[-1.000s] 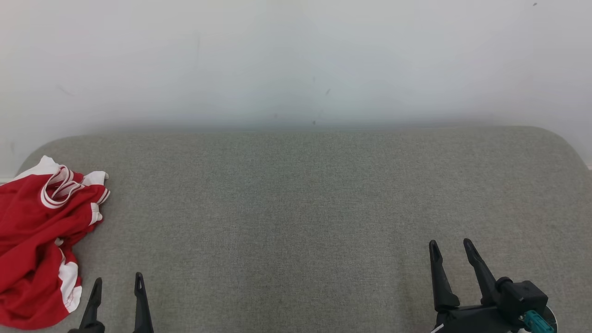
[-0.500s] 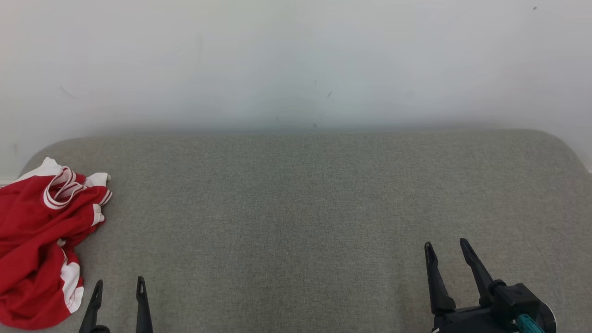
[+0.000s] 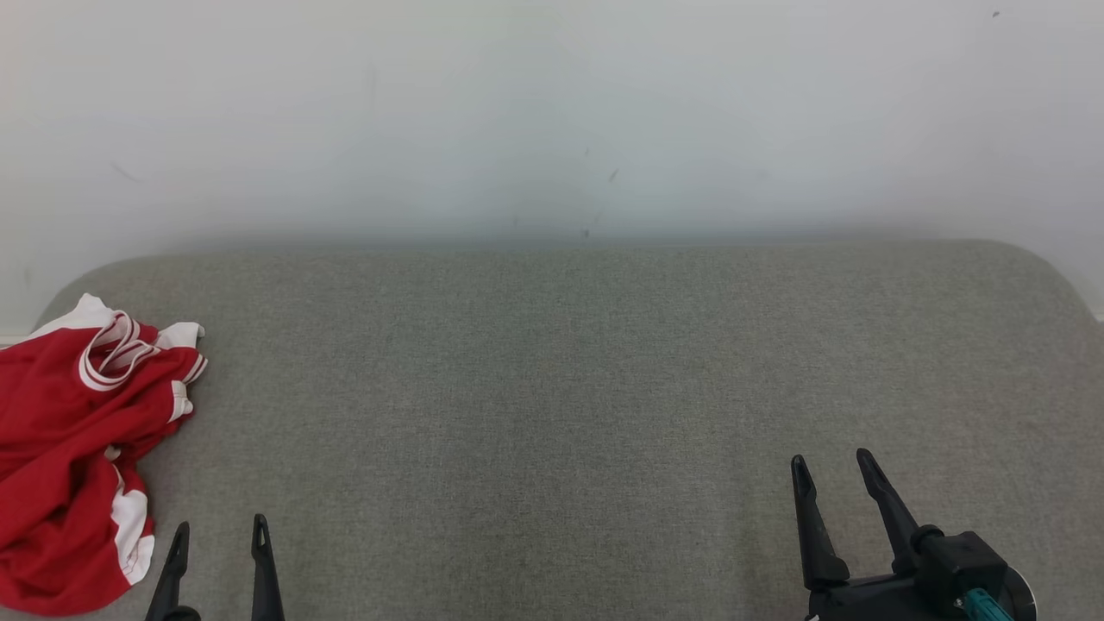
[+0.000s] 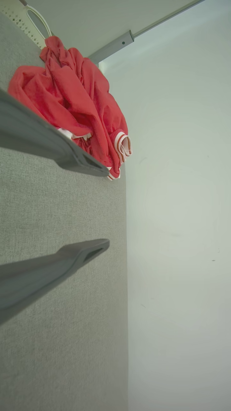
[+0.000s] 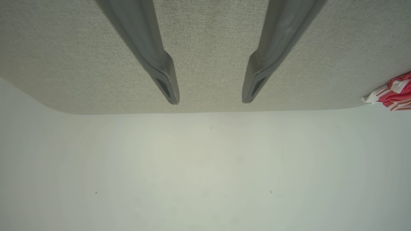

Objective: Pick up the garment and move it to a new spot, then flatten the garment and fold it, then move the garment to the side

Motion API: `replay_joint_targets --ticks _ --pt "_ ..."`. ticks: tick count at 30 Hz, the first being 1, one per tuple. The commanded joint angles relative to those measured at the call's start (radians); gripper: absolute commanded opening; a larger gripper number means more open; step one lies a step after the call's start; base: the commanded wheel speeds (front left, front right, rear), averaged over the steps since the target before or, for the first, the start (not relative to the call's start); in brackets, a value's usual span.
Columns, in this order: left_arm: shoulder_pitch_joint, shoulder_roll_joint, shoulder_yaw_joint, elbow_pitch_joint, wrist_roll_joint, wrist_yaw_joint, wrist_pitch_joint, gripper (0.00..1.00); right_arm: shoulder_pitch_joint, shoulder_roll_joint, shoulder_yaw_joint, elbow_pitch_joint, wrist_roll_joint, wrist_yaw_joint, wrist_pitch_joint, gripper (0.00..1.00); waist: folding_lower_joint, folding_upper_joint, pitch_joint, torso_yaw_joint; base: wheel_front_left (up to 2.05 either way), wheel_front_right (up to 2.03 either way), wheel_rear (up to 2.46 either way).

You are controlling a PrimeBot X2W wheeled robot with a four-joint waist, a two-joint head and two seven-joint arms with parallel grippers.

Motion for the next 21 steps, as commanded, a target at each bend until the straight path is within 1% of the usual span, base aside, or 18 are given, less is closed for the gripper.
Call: replay_joint_targets --ticks 1,8,19,21 --pt "0.01 -0.003 0.001 -0.005 -0.005 0.002 -0.006 1.0 0.004 -0.004 0.0 0.001 0.005 -0.002 -0.004 1.0 0.0 -0.0001 0.0 -0.001 0.0 0.0 0.0" --pt "0.0 -0.003 0.007 -0.005 -0.023 -0.006 -0.006 1.0 0.001 -0.004 -0.004 0.003 0.012 -0.002 -0.004 1.0 0.0 -0.0001 -0.001 -0.003 0.0 0.0 0.0" --pt "0.019 -0.003 0.009 -0.025 -0.027 0.004 -0.005 1.0 0.007 -0.003 -0.006 0.004 0.017 -0.002 -0.004 1.0 0.0 -0.0001 -0.004 -0.002 0.0 0.0 0.0" --pt "0.022 -0.004 0.006 -0.033 -0.029 -0.004 -0.005 1.0 0.007 -0.004 -0.008 0.005 0.024 -0.002 -0.004 1.0 0.0 -0.0001 -0.004 -0.002 0.0 0.0 0.0"
